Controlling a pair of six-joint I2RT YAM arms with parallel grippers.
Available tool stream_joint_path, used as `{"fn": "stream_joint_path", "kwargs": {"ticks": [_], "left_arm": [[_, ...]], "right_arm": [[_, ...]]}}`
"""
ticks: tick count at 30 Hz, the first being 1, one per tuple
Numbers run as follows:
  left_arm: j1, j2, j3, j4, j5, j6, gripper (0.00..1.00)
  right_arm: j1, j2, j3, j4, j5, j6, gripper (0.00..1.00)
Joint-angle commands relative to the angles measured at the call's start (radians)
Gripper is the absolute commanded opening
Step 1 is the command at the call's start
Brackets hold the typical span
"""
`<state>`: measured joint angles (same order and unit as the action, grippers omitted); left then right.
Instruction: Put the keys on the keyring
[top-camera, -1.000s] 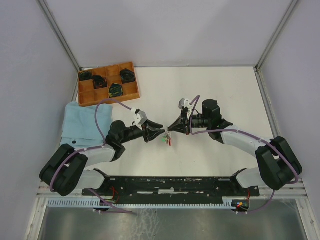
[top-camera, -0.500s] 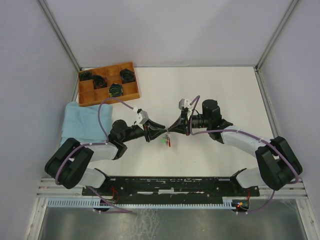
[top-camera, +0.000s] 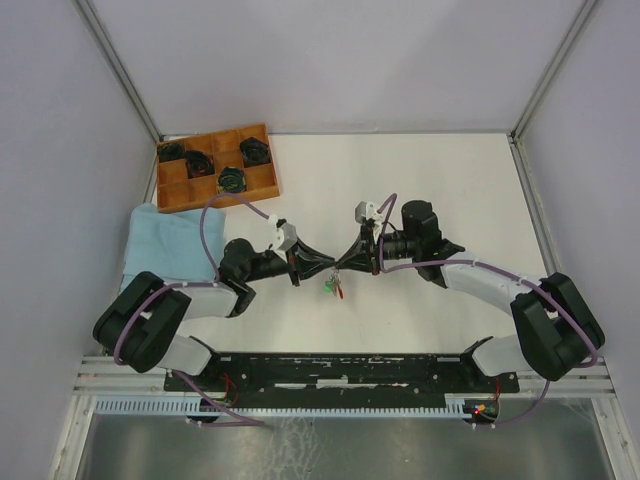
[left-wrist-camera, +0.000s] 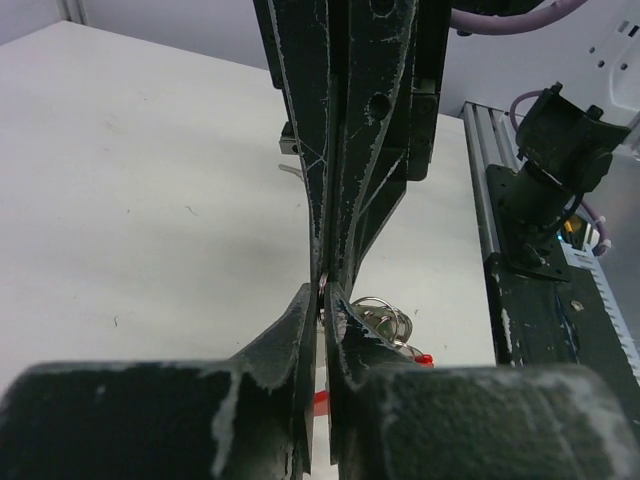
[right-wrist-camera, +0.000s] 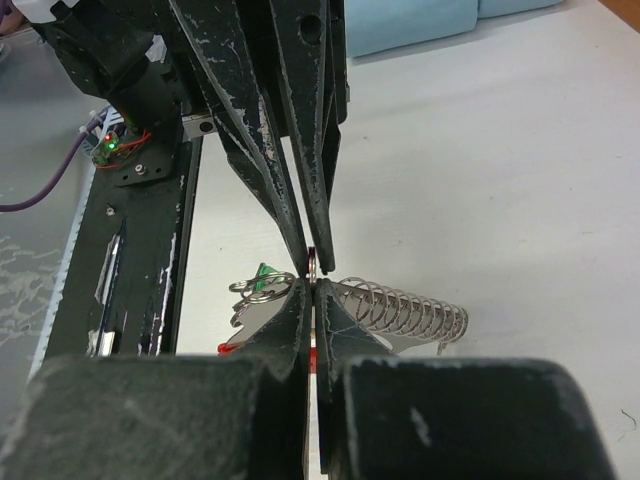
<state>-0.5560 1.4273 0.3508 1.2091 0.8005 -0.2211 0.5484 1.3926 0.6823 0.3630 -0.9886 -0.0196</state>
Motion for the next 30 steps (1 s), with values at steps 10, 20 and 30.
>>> {"fn": "stream_joint_path", "kwargs": {"ticks": [10,20,30], "left_arm": [[0.001,-0.121,0.086,-0.309,-0.036,0.072,0.03],[-0.085,-0.267,0.215,-0.815,-0.465,-0.017,0.03],[-0.171,-0.236,0.465,-1.35,-0.857,-0.282,0.03]], "right_arm": [[0.011,-0.078,0.047,-0.13,0.028,-0.113,0.12],[0.011,-0.256,0.041,-0.324,0.265,-0.122,0.48],[0.117,-0.302,-0.004,-0.209,0.378,0.05,0.47]]}}
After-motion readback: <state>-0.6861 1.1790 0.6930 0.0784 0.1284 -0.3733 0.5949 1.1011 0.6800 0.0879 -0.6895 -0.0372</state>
